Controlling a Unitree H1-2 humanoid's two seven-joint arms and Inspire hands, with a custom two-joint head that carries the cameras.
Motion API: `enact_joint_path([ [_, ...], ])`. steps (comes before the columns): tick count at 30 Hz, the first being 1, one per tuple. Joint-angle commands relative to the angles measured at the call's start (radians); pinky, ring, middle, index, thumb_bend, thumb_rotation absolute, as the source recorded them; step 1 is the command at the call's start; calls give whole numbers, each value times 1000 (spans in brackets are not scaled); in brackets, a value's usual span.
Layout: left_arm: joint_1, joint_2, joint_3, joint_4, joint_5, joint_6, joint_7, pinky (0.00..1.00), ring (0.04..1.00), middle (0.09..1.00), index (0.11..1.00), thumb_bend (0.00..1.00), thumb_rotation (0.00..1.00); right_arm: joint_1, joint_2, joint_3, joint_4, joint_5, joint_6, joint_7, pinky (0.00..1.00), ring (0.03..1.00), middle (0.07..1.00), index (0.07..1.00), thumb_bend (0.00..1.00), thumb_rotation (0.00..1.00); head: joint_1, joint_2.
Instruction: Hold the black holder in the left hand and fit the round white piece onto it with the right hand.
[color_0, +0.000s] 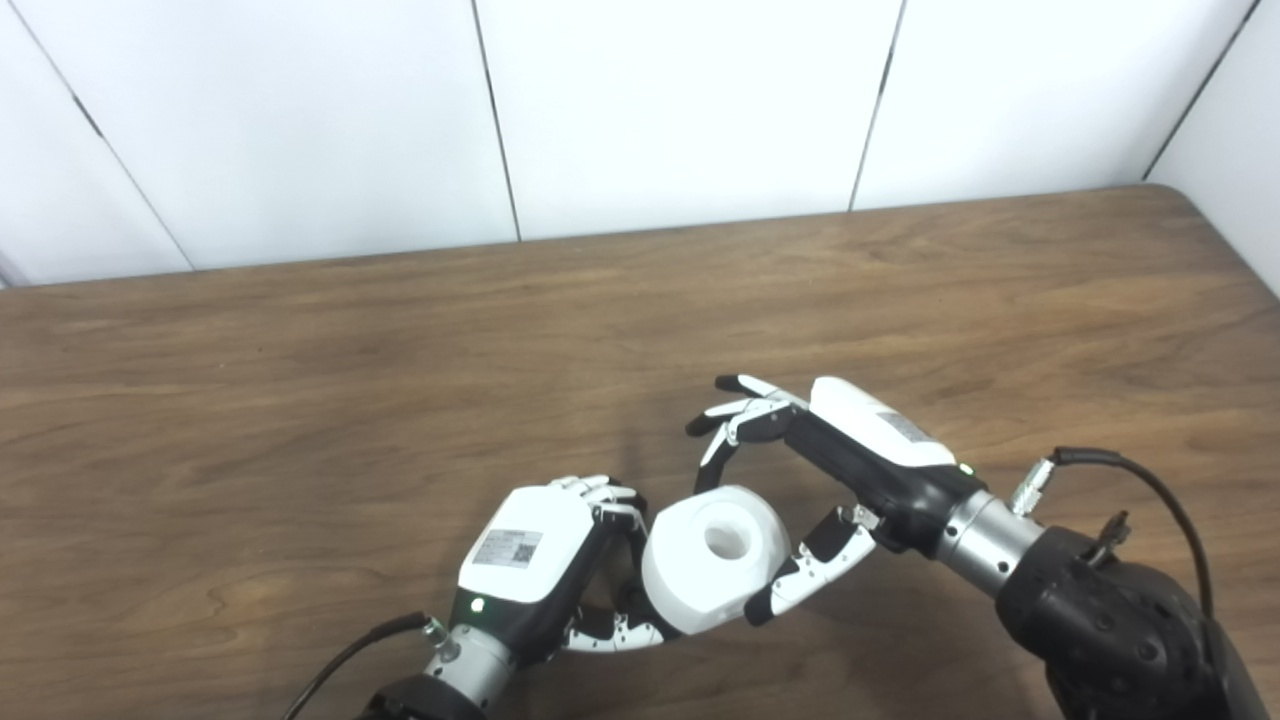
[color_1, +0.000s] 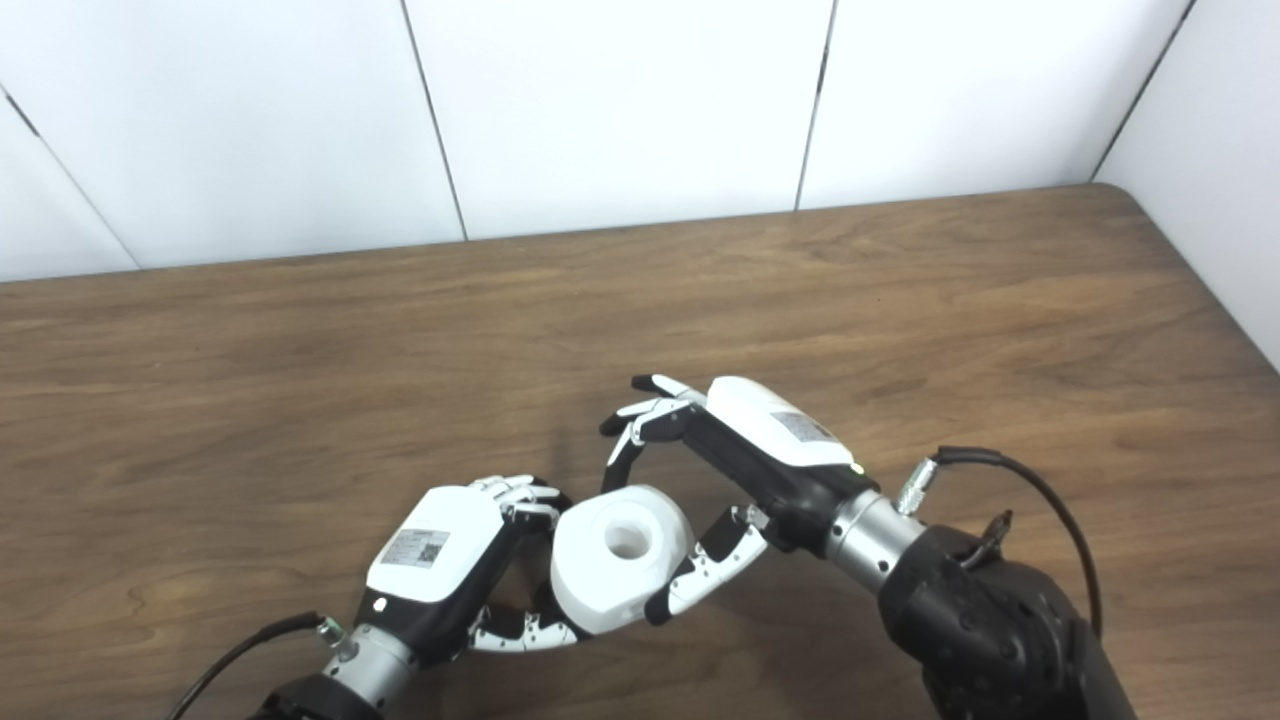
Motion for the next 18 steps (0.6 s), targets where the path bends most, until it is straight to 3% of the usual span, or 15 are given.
enact_joint_path([
  [1, 13, -2, -30, 33, 11, -6, -51, 846, 854, 780, 487, 521, 53, -9, 2, 2, -12, -3, -51, -38, 869, 960, 815, 482, 525, 141, 0, 0],
  [18, 10, -15, -31, 37, 20, 1, -59, 851, 857, 781, 488, 521, 54, 23, 15, 25, 73, -7, -105, -123, 831, 958, 816, 482, 525, 138, 3, -3],
])
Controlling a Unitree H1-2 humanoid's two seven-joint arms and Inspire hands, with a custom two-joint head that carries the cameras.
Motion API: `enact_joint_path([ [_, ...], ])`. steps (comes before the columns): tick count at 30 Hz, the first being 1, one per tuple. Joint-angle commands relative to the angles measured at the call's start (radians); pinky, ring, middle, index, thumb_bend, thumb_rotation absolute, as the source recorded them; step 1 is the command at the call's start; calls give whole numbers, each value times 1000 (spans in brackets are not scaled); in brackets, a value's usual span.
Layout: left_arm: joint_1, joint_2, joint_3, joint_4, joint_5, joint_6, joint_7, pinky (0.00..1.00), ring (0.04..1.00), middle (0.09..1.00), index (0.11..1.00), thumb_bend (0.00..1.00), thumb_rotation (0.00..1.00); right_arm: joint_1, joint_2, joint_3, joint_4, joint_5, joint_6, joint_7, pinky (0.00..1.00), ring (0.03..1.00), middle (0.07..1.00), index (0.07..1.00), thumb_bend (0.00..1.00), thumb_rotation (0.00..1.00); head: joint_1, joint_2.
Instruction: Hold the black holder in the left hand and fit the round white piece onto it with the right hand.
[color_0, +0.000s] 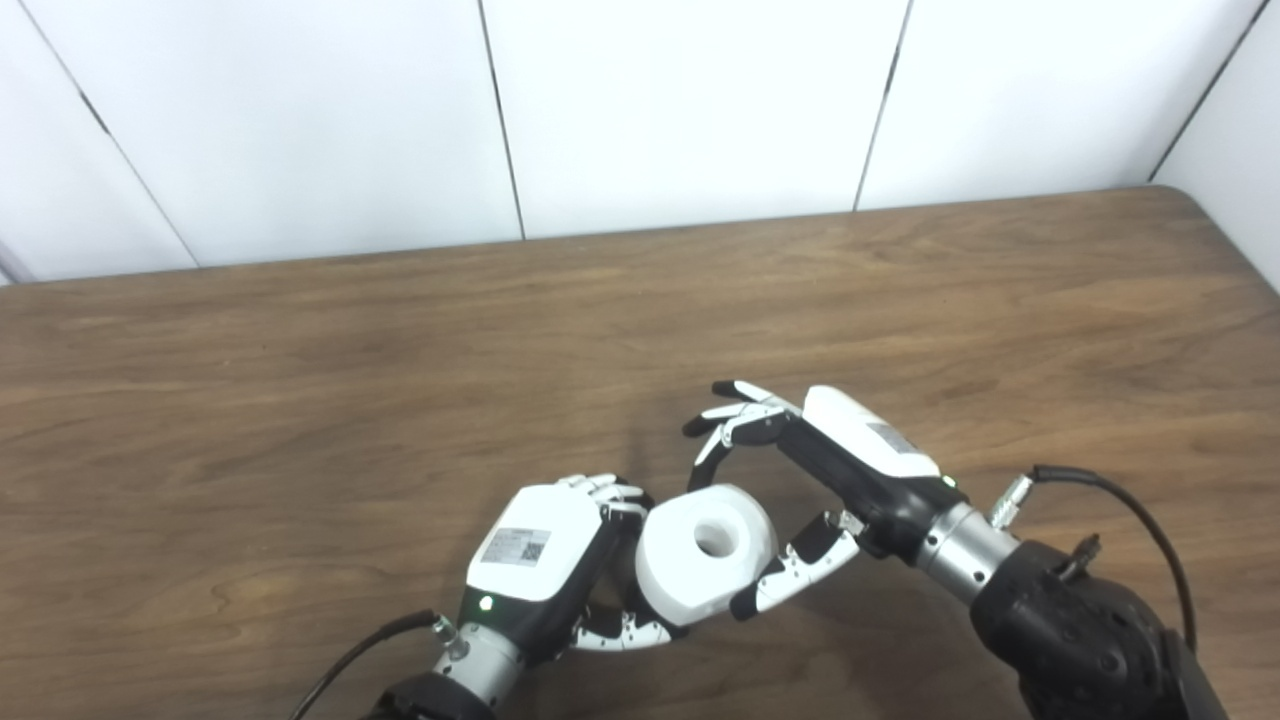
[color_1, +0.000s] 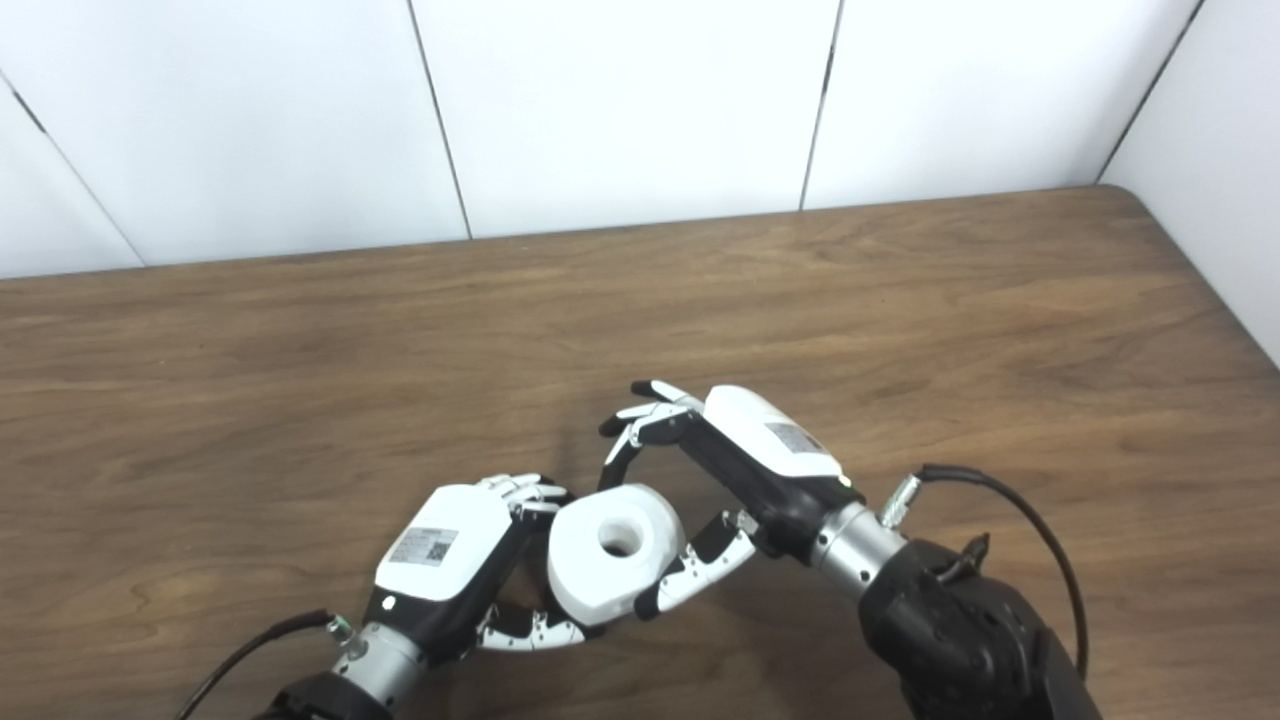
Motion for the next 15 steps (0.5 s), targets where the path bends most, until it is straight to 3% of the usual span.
enact_joint_path([
  [1, 10, -4, -29, 37, 9, -2, -53, 851, 857, 781, 488, 521, 53, -8, -1, 3, 2, -5, -31, -15, 831, 958, 816, 482, 525, 138, -2, 1],
  [15, -3, -20, -36, 56, 23, 2, -54, 861, 862, 784, 488, 520, 53, -9, -3, 22, 27, 7, -35, -4, 842, 956, 815, 482, 525, 138, 3, -1],
])
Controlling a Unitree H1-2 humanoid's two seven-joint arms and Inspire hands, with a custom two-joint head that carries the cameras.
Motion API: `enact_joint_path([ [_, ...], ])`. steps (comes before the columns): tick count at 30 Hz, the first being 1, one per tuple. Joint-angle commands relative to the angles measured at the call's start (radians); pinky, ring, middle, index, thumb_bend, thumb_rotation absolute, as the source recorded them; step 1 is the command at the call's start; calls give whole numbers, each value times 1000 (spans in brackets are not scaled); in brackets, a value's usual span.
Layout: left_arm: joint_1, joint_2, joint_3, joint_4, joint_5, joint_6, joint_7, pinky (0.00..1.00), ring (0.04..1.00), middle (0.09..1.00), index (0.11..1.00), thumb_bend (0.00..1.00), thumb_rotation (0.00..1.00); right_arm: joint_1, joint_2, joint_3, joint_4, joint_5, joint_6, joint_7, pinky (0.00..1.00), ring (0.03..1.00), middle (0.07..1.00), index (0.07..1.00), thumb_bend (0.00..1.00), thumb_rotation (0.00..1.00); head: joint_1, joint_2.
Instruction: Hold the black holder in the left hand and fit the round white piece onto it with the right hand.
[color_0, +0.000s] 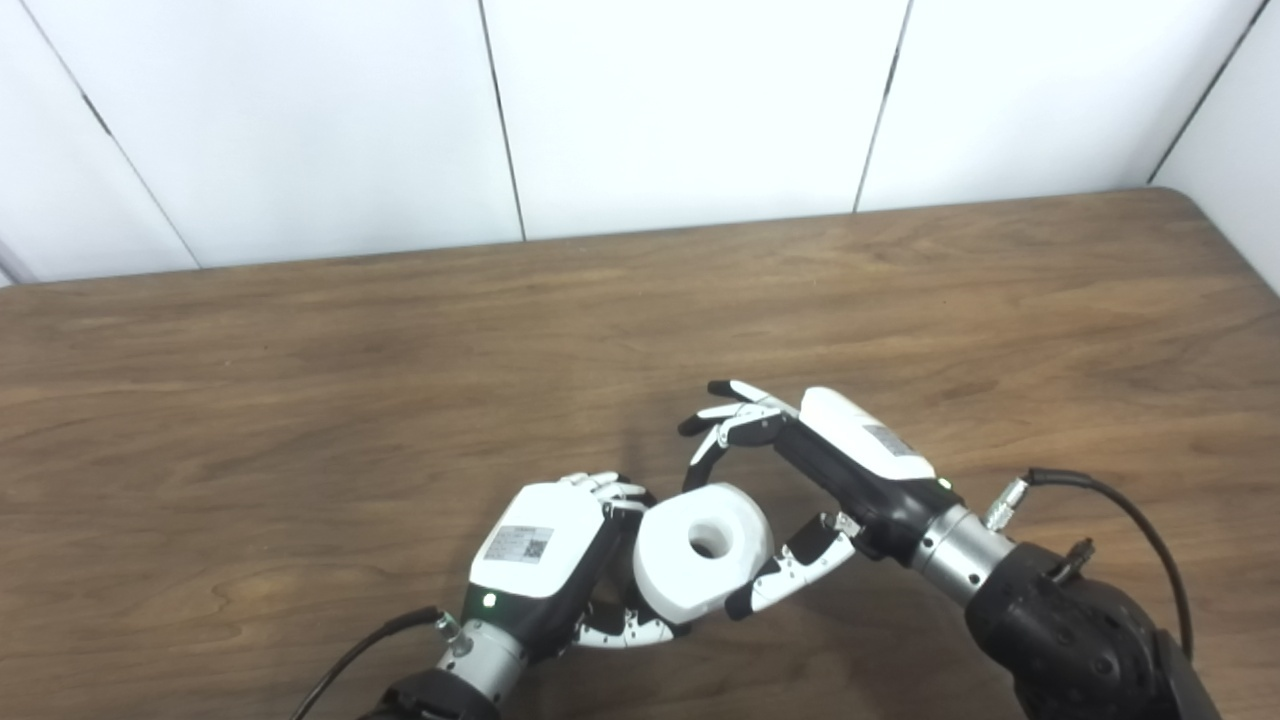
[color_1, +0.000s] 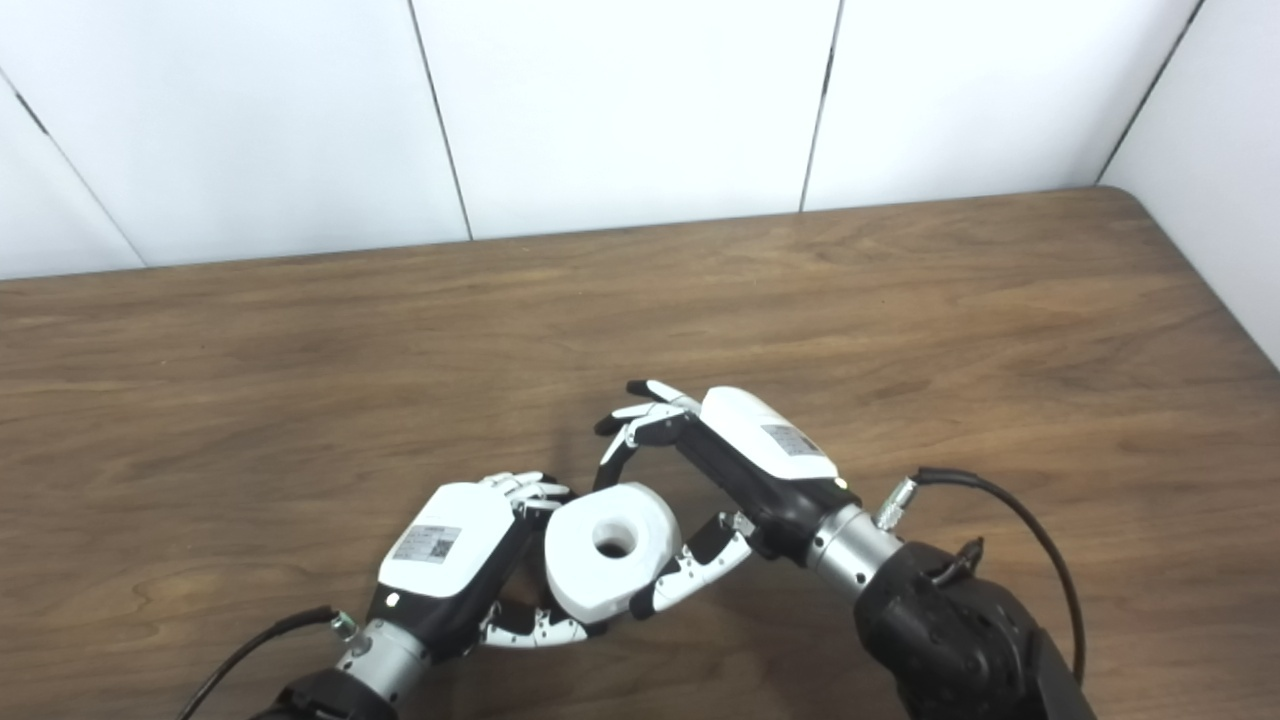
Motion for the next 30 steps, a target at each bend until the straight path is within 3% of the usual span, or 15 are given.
enact_joint_path([
  [1, 3, -8, -36, 46, 20, -1, -52, 859, 861, 783, 488, 520, 54, -10, -3, 12, 9, -1, -6, 9, 843, 955, 814, 482, 525, 138, 0, 1],
  [13, -2, -16, -42, 49, 31, 4, -59, 849, 861, 779, 488, 520, 54, -31, -30, 28, -5, -33, 22, 45, 844, 940, 806, 491, 523, 158, 2, -1],
  [14, -2, -16, -43, 49, 31, 4, -58, 848, 859, 779, 488, 520, 54, -30, -30, 27, -6, -32, 24, 45, 842, 939, 805, 531, 740, 233, 3, -3],
  [15, -2, -17, -43, 50, 32, 5, -58, 847, 859, 778, 488, 520, 54, -30, -31, 26, -7, -33, 26, 45, 842, 937, 804, 561, 878, 284, 3, -3],
  [17, -3, -17, -45, 50, 34, 6, -58, 848, 859, 778, 488, 520, 54, -31, -35, 27, -8, -39, 27, 48, 845, 936, 807, 589, 960, 326, 4, -3],
  [20, -3, -16, -46, 50, 32, 6, -58, 849, 858, 778, 488, 519, 54, -37, -41, 35, -15, -69, 31, 65, 871, 953, 823, 638, 996, 377, 5, -4],
  [27, -2, -18, -46, 55, 31, 8, -56, 850, 856, 775, 488, 519, 53, -32, -31, 33, -23, -107, 48, 83, 973, 1000, 915, 913, 1000, 488, 3, -6],
  [30, -4, -18, -46, 57, 33, 10, -60, 849, 854, 775, 488, 519, 54, -26, -24, 29, -23, -105, 55, 82, 986, 1000, 955, 960, 1000, 510, 4, -6],
])
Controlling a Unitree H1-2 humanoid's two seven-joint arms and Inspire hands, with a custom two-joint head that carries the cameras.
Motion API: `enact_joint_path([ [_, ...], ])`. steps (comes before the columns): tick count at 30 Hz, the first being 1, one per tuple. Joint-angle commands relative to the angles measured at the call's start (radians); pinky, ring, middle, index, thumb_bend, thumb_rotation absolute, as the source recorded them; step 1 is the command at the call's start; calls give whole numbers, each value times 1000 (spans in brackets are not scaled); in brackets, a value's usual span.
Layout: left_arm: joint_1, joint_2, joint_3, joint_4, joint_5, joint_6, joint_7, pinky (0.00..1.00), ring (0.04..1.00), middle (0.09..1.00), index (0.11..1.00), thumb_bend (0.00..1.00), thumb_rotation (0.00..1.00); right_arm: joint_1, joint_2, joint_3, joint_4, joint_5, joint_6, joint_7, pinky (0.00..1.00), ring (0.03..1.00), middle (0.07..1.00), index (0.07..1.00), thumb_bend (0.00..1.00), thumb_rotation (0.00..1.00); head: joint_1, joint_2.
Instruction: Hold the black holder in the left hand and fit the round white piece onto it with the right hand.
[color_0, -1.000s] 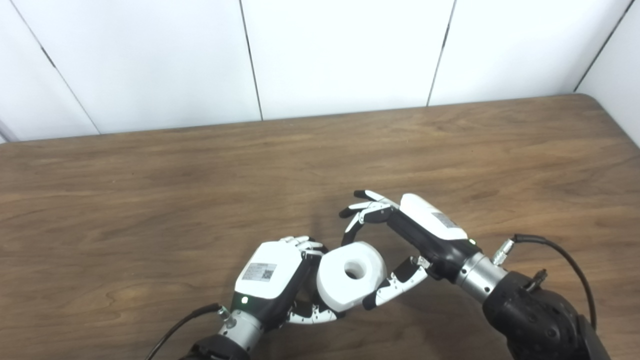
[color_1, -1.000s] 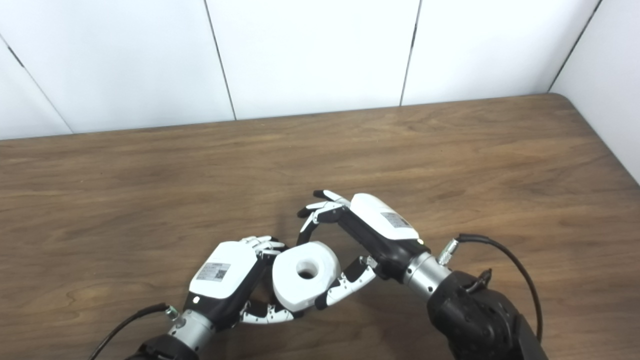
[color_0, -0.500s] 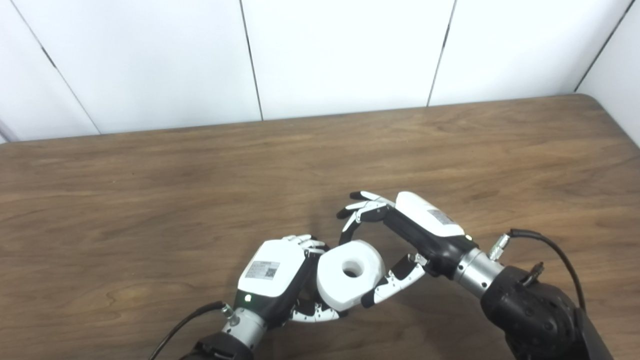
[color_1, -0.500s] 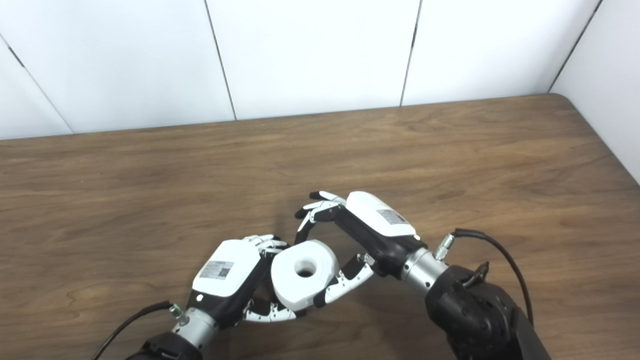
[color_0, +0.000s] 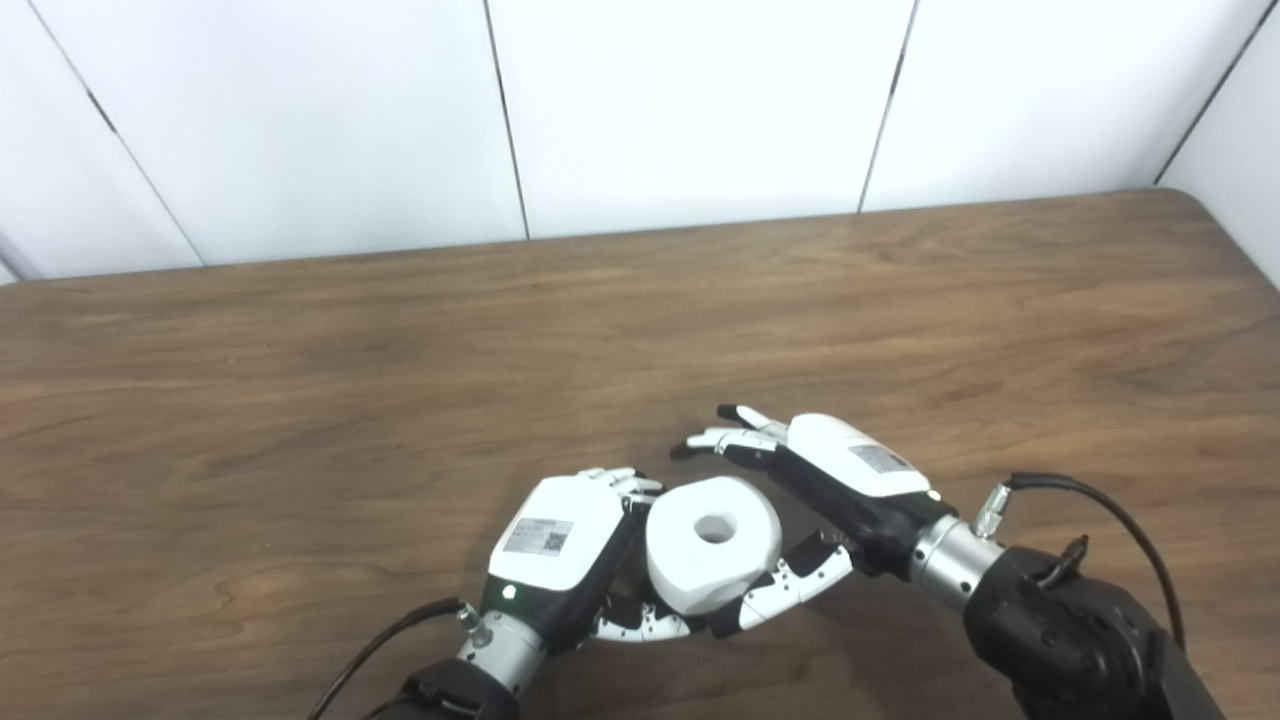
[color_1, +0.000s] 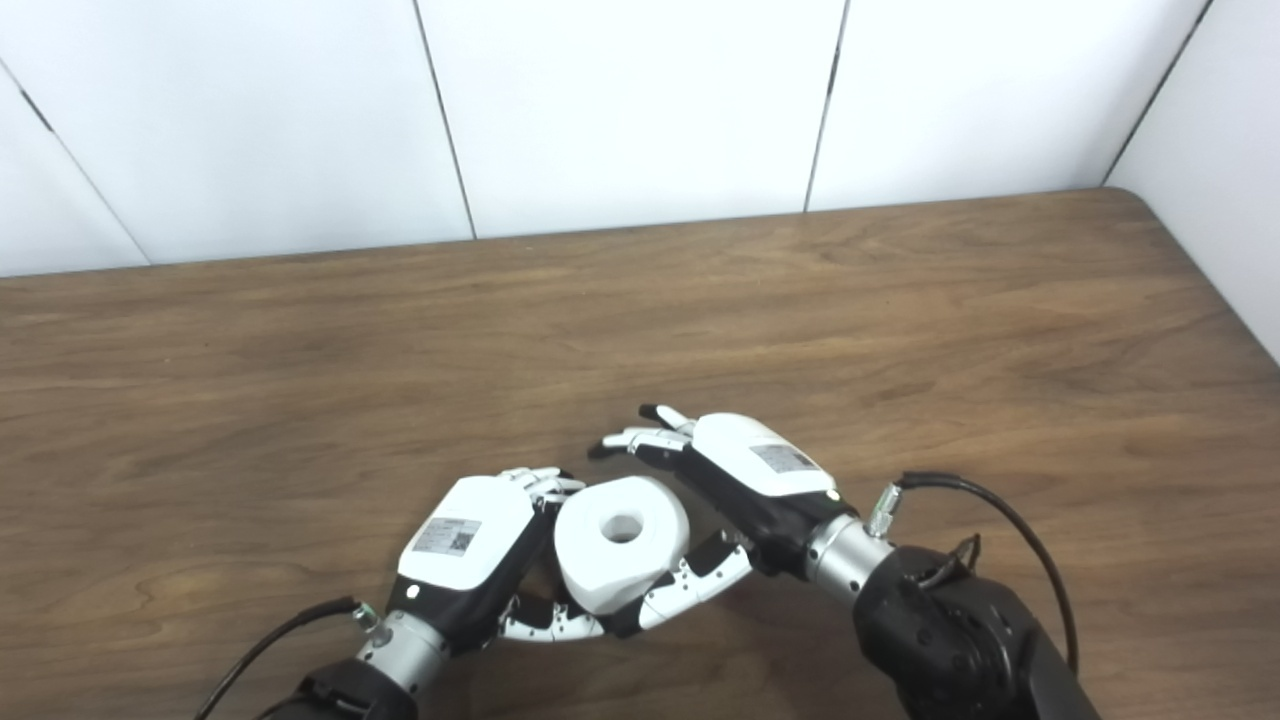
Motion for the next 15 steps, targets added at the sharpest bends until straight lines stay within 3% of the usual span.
enact_joint_path([
  [1, 14, -1, -27, 44, 12, 5, -58, 849, 853, 776, 488, 519, 54, -12, 8, -14, -30, 1, 3, -7, 987, 1000, 970, 970, 1000, 521, 0, 1],
  [15, 14, 0, -27, 45, 6, 15, -68, 840, 847, 773, 488, 518, 54, -8, 18, -22, -27, -7, 6, -12, 1000, 1000, 1000, 1000, 1000, 555, -1, -2],
])
